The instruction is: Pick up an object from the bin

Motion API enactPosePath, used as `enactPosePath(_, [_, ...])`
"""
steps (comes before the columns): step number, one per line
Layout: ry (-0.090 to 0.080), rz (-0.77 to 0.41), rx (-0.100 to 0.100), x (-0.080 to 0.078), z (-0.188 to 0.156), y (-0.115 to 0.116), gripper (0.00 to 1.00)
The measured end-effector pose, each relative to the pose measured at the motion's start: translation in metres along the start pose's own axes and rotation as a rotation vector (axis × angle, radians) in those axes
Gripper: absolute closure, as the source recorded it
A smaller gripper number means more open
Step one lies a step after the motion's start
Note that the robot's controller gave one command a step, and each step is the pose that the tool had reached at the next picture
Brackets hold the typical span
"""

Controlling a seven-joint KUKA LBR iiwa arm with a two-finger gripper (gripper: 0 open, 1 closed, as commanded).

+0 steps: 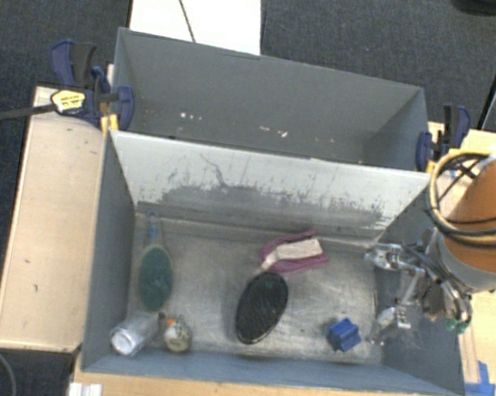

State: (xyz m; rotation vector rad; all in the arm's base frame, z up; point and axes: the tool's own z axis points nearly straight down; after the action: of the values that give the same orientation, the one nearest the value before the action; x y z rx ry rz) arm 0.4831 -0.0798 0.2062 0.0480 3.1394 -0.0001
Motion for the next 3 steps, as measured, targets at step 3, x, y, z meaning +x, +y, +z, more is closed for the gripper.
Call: enactPosePath(3, [0.002,0.075,-0.002,-0.022,0.118,0.137,0.00])
